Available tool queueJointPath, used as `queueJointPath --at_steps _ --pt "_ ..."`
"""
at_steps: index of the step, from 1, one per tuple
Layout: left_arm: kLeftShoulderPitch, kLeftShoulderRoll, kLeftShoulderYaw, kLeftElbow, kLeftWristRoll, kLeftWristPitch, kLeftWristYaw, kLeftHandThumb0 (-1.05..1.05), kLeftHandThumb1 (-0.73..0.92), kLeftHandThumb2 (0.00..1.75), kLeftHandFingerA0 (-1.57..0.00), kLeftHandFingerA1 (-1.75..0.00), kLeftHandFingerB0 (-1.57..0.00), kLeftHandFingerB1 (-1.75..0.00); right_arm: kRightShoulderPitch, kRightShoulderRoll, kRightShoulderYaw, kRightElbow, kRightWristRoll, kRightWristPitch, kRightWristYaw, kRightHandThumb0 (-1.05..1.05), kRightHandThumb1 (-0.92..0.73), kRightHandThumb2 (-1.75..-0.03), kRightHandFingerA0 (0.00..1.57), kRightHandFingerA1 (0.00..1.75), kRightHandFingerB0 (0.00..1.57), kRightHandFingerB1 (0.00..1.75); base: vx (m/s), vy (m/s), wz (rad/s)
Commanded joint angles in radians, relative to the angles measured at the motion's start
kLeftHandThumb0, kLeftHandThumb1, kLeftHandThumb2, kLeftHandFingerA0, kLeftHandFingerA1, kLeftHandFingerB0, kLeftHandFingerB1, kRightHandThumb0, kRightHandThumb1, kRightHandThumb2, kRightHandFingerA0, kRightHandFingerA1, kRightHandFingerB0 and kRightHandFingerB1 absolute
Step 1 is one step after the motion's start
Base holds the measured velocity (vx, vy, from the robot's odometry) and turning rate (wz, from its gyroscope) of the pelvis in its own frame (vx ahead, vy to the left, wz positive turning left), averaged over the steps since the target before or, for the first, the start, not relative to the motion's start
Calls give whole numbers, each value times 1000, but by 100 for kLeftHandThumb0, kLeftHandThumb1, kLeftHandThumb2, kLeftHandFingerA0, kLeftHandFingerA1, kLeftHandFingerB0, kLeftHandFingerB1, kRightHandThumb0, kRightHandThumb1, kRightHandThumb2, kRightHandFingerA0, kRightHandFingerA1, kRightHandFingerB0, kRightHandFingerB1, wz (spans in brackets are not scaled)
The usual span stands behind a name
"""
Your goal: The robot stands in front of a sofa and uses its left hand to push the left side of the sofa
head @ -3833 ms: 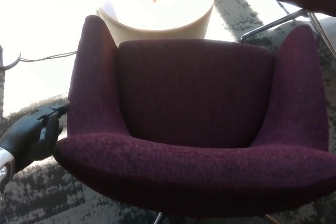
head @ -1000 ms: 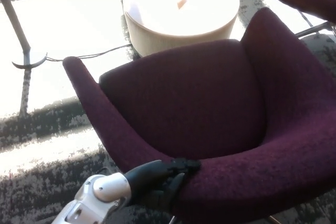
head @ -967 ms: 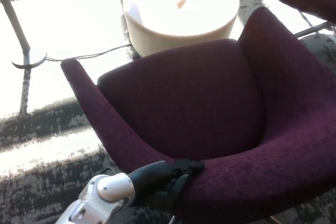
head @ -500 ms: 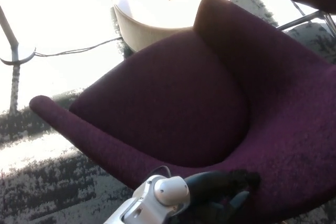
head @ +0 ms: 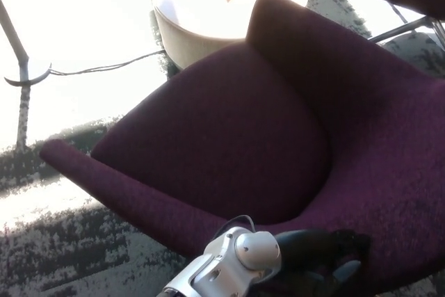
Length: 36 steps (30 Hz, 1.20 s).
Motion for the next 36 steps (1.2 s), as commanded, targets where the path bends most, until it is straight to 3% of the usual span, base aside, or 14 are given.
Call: queueJointPath --at_steps 1,2,3,4,5,6,9,11,15,16,19,32,34,36 --pt "1 -57 -42 -4 4 13 -58 -101 86 128 0 -6 0 -2 8 -29 26 -1 -47 -12 -79 -56 -86 -68 57 39 64 41 0 0 0" --pt "-14 -62 -47 -15 7 50 -68 -98 87 126 0 -7 0 -3 13 3 -58 3 81 -34 75 -49 -72 -62 67 54 76 49 0 0 0" --pt "-20 -65 -49 -21 9 67 -73 -98 87 126 0 -7 0 -3 16 17 -97 5 135 -43 141 -49 -72 -62 67 54 76 49 0 0 0" --pt "-28 -66 -46 -14 4 56 -79 -101 87 126 0 -7 0 -1 -1 -79 144 -13 -218 -9 -232 -46 -54 -57 61 51 67 45 0 0 0" --pt "-31 -73 -43 3 4 46 -76 -102 87 126 0 -6 0 -1 -19 -133 294 -38 -412 53 -432 -47 -51 -56 53 45 58 43 0 0 0" --pt "-31 -74 -42 5 4 45 -75 -102 87 126 0 -6 0 -1 -22 -139 318 -38 -425 61 -455 -47 -51 -56 53 45 58 43 0 0 0" --pt "-31 -73 -44 4 9 50 -73 -104 86 127 0 -6 0 0 -31 -147 359 -38 -435 88 -480 -48 -49 -56 52 37 67 44 0 0 0" --pt "-28 -69 -48 -3 18 64 -67 -103 85 126 0 -6 0 0 -15 -121 271 -23 -284 8 -345 -44 -50 -56 55 40 66 45 0 0 0" --pt "-28 -69 -49 -4 17 66 -67 -103 85 126 0 -6 0 0 -19 -123 297 -16 -278 9 -367 -44 -50 -56 55 40 66 45 0 0 0" --pt "-26 -64 -46 -9 10 60 -76 -96 83 124 0 -10 0 -5 -44 -144 393 -30 -389 123 -436 -46 -50 -55 55 41 64 44 0 0 0" --pt "-22 -68 -40 -1 -1 48 -82 -101 89 126 0 -7 0 -1 -60 -155 465 -33 -449 186 -505 -50 -52 -57 57 42 65 44 0 0 0" --pt "41 -40 -8 8 -23 -55 -82 -96 88 120 0 -9 0 -3 -66 -156 522 -16 -436 201 -555 -50 -52 -57 57 42 65 44 0 0 0" --pt "45 -7 6 13 -17 -37 -86 -93 79 114 0 -7 0 -11 -67 -158 520 -15 -436 200 -558 -50 -52 -57 57 42 65 44 0 0 0" --pt "67 32 21 -19 -1 -40 -60 -89 72 107 -10 -26 -6 -29 -68 -156 519 -12 -437 201 -561 -50 -52 -57 57 42 65 44 0 0 0"
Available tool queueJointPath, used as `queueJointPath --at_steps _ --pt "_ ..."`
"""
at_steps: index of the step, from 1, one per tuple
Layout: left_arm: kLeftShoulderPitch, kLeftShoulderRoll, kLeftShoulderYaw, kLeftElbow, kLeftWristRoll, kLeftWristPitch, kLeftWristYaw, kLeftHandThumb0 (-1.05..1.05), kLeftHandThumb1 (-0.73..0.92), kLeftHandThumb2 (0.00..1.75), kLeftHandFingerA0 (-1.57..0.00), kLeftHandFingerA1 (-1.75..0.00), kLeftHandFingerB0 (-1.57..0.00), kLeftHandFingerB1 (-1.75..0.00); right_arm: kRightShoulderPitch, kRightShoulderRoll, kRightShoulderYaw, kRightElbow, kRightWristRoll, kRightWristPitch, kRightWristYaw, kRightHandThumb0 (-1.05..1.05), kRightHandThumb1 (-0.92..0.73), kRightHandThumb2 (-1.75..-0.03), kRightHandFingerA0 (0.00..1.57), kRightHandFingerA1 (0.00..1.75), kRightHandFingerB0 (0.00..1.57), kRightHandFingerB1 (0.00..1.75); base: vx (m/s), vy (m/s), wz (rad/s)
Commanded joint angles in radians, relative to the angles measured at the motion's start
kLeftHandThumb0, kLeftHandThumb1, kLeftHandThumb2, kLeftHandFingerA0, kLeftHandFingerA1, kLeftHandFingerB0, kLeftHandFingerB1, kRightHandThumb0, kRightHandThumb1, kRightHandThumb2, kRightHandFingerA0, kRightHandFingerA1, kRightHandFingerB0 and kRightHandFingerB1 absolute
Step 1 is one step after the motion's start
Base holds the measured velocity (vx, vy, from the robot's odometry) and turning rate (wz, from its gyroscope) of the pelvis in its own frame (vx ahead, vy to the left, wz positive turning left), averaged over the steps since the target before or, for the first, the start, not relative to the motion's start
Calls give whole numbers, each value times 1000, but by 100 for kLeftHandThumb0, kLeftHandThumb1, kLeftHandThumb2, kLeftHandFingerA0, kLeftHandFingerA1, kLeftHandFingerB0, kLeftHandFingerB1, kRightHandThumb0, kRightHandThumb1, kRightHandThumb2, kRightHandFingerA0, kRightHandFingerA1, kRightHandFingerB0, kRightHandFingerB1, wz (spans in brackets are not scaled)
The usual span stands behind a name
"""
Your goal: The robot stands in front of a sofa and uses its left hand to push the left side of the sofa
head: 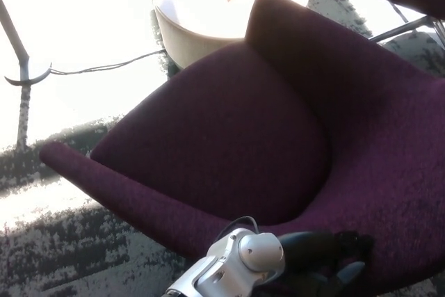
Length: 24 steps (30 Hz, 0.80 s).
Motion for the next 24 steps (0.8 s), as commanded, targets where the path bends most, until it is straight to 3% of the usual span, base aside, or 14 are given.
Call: queueJointPath --at_steps 1,2,8,9,10,14,15,16,17,24 --pt "55 39 0 -23 -9 -34 -51 -89 72 107 -10 -26 -6 -29 0 -18 0 10 -32 26 -53 -50 -52 -57 57 42 65 44 0 0 0" --pt "66 48 3 -29 -11 -41 -52 -84 69 106 -10 -29 0 -32 4 -16 1 11 -35 26 -55 -50 -52 -57 57 42 65 44 0 0 0" --pt "83 82 25 -30 -18 -109 -63 -82 69 103 -13 -36 -1 -36 3 -16 -5 14 -42 25 -58 -50 -52 -57 57 42 65 44 0 0 0" --pt "79 119 26 -43 -4 -78 -78 -101 90 128 0 -11 0 -5 56 111 -385 16 453 -105 379 -62 -88 -68 55 40 45 37 0 0 0" --pt "79 131 28 -41 0 -88 -79 -99 88 127 0 -15 0 -8 63 130 -443 19 508 -126 437 -70 -82 -70 52 41 41 37 0 0 0" --pt "87 141 38 -49 -8 -97 -87 -98 88 127 0 -15 0 -8 63 141 -498 30 492 -139 472 -76 -81 -70 51 41 41 38 0 0 0" --pt "94 143 52 -46 -15 -95 -77 -97 84 122 0 -15 0 -11 65 142 -505 28 490 -146 478 -67 -70 -98 48 54 46 52 0 0 0" --pt "106 147 75 -41 -26 -92 -64 -97 84 122 0 -15 0 -11 69 143 -517 25 486 -155 485 -67 -70 -98 48 54 46 52 0 0 0" --pt "105 146 90 -29 -43 -98 -77 -101 86 122 0 -13 0 -9 66 146 -530 29 481 -150 493 -64 -86 -66 56 41 53 40 0 0 0" --pt "87 197 124 -29 -59 -81 -128 -105 89 127 0 -7 0 -1 60 155 -593 35 448 -150 523 -64 -87 -67 63 44 56 41 0 0 0"
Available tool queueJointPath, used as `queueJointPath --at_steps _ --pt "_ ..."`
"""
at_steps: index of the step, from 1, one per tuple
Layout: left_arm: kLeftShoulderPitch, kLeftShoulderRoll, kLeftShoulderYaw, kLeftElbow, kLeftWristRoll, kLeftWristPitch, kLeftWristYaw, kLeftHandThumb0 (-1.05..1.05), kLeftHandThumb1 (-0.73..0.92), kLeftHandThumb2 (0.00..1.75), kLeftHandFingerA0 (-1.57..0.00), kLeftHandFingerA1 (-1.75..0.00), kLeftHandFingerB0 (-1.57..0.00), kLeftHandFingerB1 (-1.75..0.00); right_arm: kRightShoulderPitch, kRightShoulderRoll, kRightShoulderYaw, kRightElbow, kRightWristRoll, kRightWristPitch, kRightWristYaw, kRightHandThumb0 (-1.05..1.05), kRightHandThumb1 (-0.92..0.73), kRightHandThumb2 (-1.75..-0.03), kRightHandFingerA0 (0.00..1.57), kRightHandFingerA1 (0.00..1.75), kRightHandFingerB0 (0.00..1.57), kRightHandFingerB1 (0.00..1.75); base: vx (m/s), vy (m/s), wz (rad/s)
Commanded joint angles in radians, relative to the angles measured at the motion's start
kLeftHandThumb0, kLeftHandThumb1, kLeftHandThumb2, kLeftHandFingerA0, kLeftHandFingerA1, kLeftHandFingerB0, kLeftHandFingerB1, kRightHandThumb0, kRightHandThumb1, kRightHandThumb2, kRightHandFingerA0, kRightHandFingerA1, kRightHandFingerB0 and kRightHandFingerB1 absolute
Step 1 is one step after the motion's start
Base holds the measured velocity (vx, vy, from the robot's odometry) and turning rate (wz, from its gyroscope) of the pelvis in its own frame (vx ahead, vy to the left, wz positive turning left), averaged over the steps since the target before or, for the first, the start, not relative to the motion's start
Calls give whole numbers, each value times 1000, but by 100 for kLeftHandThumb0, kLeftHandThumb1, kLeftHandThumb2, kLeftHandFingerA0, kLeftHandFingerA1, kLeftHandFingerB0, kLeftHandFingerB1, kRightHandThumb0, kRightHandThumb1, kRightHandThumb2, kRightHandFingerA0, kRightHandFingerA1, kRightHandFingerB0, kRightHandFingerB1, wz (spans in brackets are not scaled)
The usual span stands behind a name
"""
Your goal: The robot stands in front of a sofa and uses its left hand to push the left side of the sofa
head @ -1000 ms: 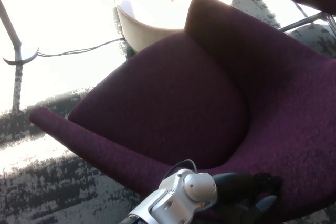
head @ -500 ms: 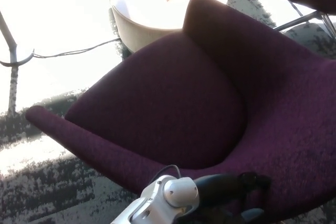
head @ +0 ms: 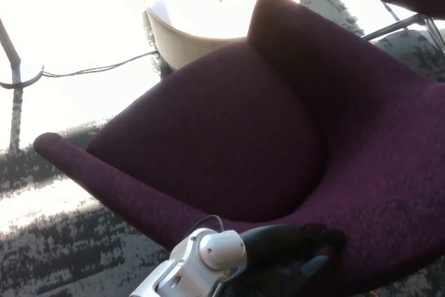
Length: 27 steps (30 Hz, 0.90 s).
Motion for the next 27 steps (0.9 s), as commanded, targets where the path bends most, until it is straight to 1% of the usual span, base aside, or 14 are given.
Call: queueJointPath --at_steps 1,3,6,8,10,11,12,15,16,17,19,22,27 --pt "31 80 36 19 -36 4 -95 -105 89 127 0 -7 0 -1 27 21 -169 21 245 -77 290 -64 -87 -67 63 44 56 41 0 0 0" --pt "26 119 52 14 -34 5 -106 -104 92 130 0 -6 0 0 28 26 -190 21 244 -75 304 -65 -86 -67 61 43 55 41 0 0 0" --pt "33 145 61 -2 -27 13 -98 -105 92 128 0 -5 0 -1 30 29 -206 22 235 -81 313 -67 -86 -66 59 42 56 41 0 0 0" --pt "35 146 61 -4 -27 13 -99 -105 92 128 0 -5 0 -1 31 30 -214 22 234 -82 322 -67 -86 -66 59 42 56 41 0 0 0" --pt "43 177 99 4 -48 14 -105 -104 90 127 0 -4 0 0 30 32 -228 22 239 -81 342 -66 -86 -66 58 42 55 40 0 0 0" --pt "41 183 103 6 -45 26 -108 -105 89 127 0 -4 0 0 30 33 -237 21 244 -81 353 -66 -86 -66 59 43 55 40 0 0 0" --pt "42 186 108 9 -48 20 -115 -105 91 128 0 -5 0 0 30 32 -239 21 241 -80 354 -66 -86 -66 58 42 55 40 0 0 0" --pt "45 188 118 13 -51 7 -126 -105 91 128 0 -5 0 0 32 30 -243 20 238 -79 361 -66 -86 -66 58 42 55 40 0 0 0" --pt "49 201 129 15 -51 2 -126 -104 91 127 0 -5 0 0 33 32 -248 19 243 -78 364 -64 -85 -66 61 42 57 40 0 0 0" --pt "55 222 144 18 -52 -5 -123 -104 91 127 0 -5 0 0 34 34 -255 18 250 -76 368 -64 -85 -66 61 42 57 40 0 0 0" --pt "64 241 165 9 -58 11 -125 -104 89 126 0 -4 0 0 34 29 -248 19 240 -83 364 -66 -86 -66 59 43 56 41 0 0 0" --pt "71 260 180 7 -56 10 -128 -104 89 126 0 -4 0 0 33 28 -250 20 247 -81 375 -67 -86 -66 59 43 54 40 0 0 0" --pt "79 269 188 7 -56 2 -133 -104 90 126 0 -5 0 0 35 27 -247 19 246 -80 377 -66 -86 -66 59 43 55 40 0 0 0"
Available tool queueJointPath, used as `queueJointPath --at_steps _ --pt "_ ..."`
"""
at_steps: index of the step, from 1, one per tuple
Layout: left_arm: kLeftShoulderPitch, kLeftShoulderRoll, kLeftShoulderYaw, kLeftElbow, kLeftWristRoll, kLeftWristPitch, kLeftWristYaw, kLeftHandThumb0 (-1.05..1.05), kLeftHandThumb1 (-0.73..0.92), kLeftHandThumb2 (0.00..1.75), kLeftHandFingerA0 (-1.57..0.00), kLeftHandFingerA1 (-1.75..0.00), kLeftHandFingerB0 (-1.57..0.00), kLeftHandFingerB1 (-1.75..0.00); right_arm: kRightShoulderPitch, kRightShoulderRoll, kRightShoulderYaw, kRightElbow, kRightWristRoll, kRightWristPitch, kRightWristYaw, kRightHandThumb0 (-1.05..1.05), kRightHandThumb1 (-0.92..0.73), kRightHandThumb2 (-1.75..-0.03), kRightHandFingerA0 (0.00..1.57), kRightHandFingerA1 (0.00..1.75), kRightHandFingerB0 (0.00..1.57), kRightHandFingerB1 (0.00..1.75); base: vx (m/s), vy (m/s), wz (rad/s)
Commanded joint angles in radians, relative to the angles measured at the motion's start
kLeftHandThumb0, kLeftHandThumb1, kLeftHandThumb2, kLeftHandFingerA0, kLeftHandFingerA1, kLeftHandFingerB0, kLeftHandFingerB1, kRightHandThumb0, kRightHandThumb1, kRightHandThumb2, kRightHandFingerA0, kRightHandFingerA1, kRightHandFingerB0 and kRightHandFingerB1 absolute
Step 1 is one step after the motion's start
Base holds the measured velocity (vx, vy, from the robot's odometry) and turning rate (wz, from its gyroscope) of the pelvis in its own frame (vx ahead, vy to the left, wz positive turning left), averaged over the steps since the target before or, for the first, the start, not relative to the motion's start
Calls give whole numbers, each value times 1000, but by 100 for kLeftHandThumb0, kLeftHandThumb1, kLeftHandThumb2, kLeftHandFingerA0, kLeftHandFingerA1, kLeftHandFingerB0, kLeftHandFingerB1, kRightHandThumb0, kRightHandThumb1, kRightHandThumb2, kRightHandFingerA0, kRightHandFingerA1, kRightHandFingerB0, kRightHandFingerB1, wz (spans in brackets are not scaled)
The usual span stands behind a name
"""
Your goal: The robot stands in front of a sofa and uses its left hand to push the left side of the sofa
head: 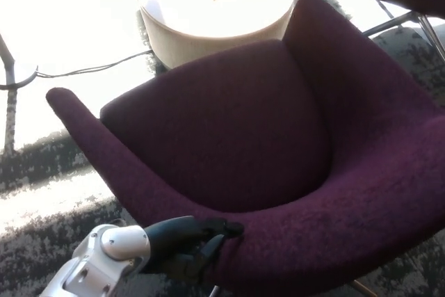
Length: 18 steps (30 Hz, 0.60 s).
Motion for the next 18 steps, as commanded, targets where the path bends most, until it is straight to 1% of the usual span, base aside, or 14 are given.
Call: queueJointPath --at_steps 1,2,3,6,9,12,13,18 --pt "13 24 14 18 -10 -18 -24 -103 92 127 0 -8 0 -1 10 -8 -5 4 31 -17 21 -66 -86 -66 57 42 55 41 0 0 0" --pt "11 35 20 46 -11 -47 -32 -103 92 127 0 -8 0 -1 13 -7 -6 3 32 -22 19 -66 -86 -66 57 42 55 41 0 0 0" --pt "10 40 21 60 -5 -55 -24 -103 92 127 0 -8 0 -1 14 -10 -4 3 30 -24 17 -66 -86 -66 61 43 56 41 0 0 0" --pt "4 40 23 78 -1 -68 -22 -103 92 127 0 -8 0 -1 12 -11 -2 3 30 -25 17 -66 -86 -66 61 43 56 41 0 0 0" --pt "5 64 40 90 -13 -77 -39 -101 92 127 0 -10 0 -4 12 -6 -9 4 45 -22 31 -66 -85 -66 63 45 56 41 0 0 0" --pt "12 72 48 99 -5 -63 -21 -102 92 126 0 -9 0 -3 17 -7 -5 4 43 -24 33 -65 -85 -66 60 43 56 41 0 0 0" --pt "16 72 59 96 -15 -42 -22 -104 92 125 0 -7 0 -1 17 -8 0 4 38 -22 21 -65 -86 -66 60 43 56 41 0 0 0" --pt "19 75 68 108 -15 -56 -19 -104 92 126 0 -7 0 -1 17 -12 11 4 31 -24 5 -66 -86 -66 59 42 56 41 0 0 0"
